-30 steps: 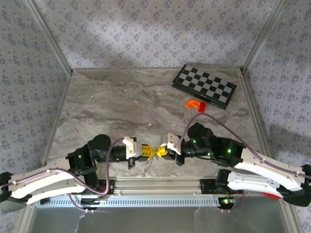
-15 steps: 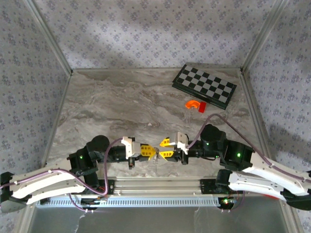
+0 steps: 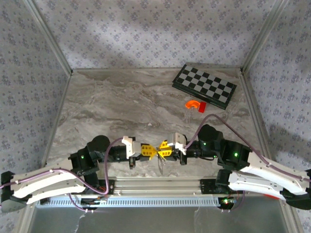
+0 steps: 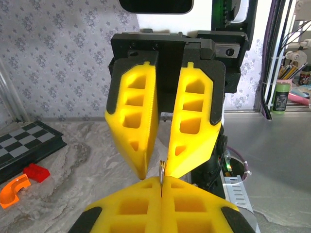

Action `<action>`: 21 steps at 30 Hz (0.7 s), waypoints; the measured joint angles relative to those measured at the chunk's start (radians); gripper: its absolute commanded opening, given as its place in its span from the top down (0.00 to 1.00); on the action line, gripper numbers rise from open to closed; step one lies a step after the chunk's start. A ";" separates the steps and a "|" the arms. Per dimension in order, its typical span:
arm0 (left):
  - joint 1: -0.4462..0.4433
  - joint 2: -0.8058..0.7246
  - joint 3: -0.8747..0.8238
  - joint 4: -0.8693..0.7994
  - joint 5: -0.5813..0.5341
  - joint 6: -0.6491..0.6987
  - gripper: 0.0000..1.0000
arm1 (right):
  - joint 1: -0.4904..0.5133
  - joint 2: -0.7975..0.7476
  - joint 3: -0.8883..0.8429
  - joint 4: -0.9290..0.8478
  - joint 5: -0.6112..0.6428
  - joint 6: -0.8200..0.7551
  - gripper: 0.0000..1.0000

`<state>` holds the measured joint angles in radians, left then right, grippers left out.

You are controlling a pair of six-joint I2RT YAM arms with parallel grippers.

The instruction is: Put the keys on the keyring

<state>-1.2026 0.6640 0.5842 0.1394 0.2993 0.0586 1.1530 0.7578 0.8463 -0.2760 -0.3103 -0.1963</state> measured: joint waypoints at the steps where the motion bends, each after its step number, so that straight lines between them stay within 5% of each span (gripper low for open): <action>1: 0.000 0.000 0.000 0.000 0.000 0.000 1.00 | 0.000 0.002 -0.001 0.004 -0.003 0.002 0.87; 6: 0.000 -0.001 0.000 -0.001 -0.003 0.000 1.00 | -0.002 0.006 -0.002 0.008 -0.019 0.008 1.00; 8: 0.000 -0.001 0.000 -0.001 -0.008 0.000 1.00 | -0.002 0.006 -0.002 0.008 -0.019 0.005 1.00; 13: 0.000 0.002 0.002 -0.034 -0.060 0.008 0.77 | -0.002 0.024 0.011 -0.024 0.010 0.005 1.00; 21: 0.000 0.010 0.011 -0.148 -0.149 0.019 0.75 | -0.002 0.110 0.130 -0.211 0.072 -0.013 1.00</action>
<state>-1.2026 0.6743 0.5953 -0.0090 0.1501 0.0780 1.1515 0.8680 0.9764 -0.4870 -0.2379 -0.2096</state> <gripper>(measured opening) 0.254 0.062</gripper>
